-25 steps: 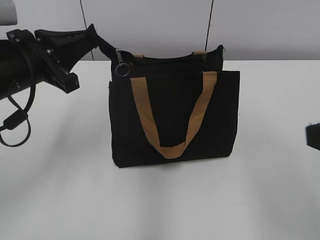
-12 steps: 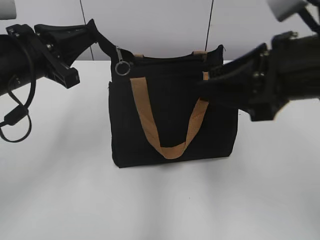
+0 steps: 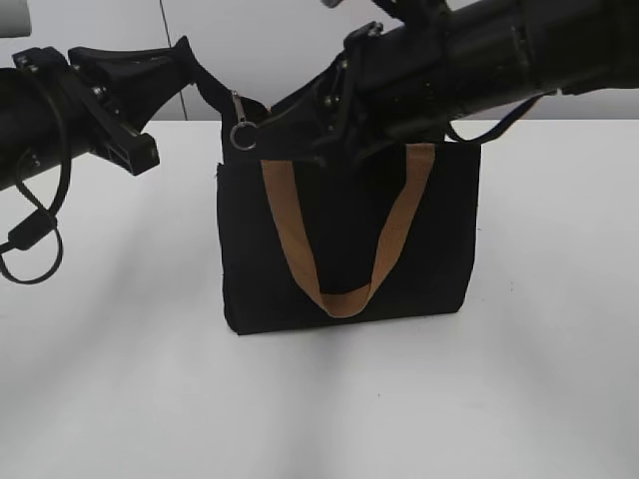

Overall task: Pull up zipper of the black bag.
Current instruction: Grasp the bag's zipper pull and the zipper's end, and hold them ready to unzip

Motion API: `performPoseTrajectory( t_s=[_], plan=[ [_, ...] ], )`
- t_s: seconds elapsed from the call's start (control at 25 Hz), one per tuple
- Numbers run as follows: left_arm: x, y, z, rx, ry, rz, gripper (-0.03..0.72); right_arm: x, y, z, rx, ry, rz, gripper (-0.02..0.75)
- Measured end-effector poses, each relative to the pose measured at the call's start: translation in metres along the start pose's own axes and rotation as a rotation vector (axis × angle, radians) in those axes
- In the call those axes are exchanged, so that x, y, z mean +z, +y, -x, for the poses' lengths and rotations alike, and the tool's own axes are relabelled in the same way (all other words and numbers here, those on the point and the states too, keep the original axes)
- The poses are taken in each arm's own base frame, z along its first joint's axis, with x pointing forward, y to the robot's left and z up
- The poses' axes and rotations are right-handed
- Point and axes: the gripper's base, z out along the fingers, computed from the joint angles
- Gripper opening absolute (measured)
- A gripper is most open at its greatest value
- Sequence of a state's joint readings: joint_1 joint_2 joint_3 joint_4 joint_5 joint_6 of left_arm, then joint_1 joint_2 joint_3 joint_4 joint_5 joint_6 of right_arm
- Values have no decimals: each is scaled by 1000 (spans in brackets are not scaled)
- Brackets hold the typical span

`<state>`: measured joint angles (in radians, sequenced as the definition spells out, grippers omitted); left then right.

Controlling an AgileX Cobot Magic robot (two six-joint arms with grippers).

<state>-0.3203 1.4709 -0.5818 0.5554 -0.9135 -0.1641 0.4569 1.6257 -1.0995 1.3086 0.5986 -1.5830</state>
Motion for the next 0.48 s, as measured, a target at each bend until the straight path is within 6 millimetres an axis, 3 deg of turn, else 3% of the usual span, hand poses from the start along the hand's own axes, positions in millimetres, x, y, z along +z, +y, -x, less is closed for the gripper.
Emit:
performPoseTrajectory(
  t_s=[0.16, 0.48],
  plan=[
    [0, 0, 0, 0, 0, 0, 4, 21, -4, 4, -10, 7, 25, 320],
    [0, 0, 1, -26, -10, -4, 4, 40, -11, -9, 15, 47, 24, 320]
  ],
)
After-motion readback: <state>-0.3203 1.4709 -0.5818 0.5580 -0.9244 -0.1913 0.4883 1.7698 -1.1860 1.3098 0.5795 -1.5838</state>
